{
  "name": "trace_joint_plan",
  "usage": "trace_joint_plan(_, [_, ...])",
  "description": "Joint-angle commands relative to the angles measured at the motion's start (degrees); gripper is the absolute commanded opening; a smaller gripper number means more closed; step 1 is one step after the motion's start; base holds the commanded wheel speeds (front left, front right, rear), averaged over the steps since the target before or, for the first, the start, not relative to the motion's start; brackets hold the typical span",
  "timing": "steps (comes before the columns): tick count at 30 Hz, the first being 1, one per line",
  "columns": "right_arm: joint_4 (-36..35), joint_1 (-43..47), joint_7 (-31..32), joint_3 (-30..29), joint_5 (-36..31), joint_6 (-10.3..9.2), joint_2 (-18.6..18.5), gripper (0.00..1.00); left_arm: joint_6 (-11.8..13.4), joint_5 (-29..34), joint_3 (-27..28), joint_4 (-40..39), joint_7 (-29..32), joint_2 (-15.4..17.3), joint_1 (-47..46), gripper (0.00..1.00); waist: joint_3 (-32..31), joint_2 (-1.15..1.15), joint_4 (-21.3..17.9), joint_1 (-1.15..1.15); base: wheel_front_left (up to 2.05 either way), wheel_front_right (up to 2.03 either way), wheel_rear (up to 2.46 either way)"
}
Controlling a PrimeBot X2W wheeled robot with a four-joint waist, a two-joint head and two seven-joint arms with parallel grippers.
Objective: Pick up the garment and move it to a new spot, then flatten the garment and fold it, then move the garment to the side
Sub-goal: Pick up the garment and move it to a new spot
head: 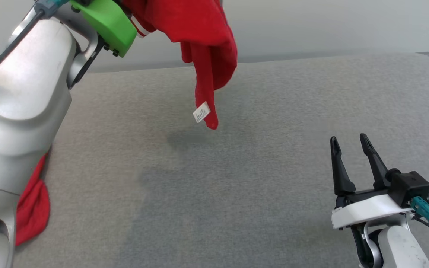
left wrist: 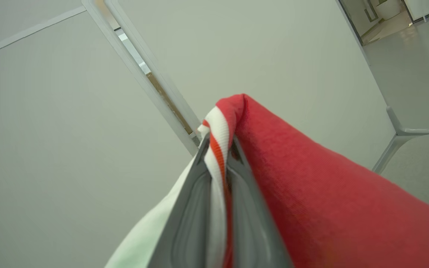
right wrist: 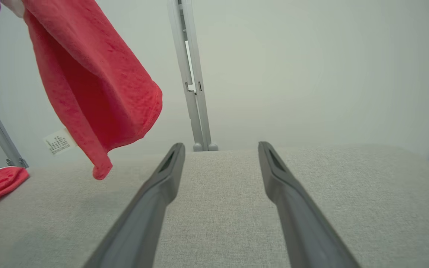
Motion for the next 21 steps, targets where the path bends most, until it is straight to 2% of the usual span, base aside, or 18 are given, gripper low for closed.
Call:
trace_joint_plan(1, [-0.2,-0.9,-0.2,0.1,0.5,-0.08,-0.1,1.00,0.3,-0.1,-0.4,-0.4,0.4,-0.4,-0.7,0.00,0.5,0.00,-11.6,0.00,0.00,0.00,0.00])
trace_joint_plan(5, [-0.5,-1.5,-0.2,-0.5,1.4,-0.08,-0.1,1.00,0.2,-0.5,-2.0,-0.7,1.8,-1.7,0.8,0.00,2.5,0.00,-16.0,0.00,0.00,0.00,0.00])
trace_joint_plan(9, [-1.1,-2.3,-0.2,-0.9,2.4,-0.08,-0.1,1.00,-0.1,-1.6,-5.1,0.5,4.4,-3.5,4.1,0.00,5.0,0.00,-18.7,0.00,0.00,0.00,0.00])
trace_joint_plan(12, [-1.4,-2.7,-0.2,-1.0,3.1,-0.08,-0.1,1.00,-0.1,-2.8,-7.5,1.7,5.1,-5.6,7.3,0.00,7.0,0.00,-19.9,0.00,0.00,0.00,0.00])
trace_joint_plan(17, [-1.9,-3.5,-0.2,0.1,4.7,-0.08,-0.1,1.00,-0.2,-5.5,-10.2,8.0,3.3,-9.1,15.2,0.00,11.0,0.00,-21.3,0.00,0.00,0.00,0.00])
trace_joint_plan(21, [-2.2,-4.2,-0.2,1.1,5.6,-0.08,-0.1,1.00,0.4,-2.8,-13.6,13.7,0.7,-11.1,18.0,0.00,13.4,0.00,-21.8,0.00,0.00,0.00,0.00])
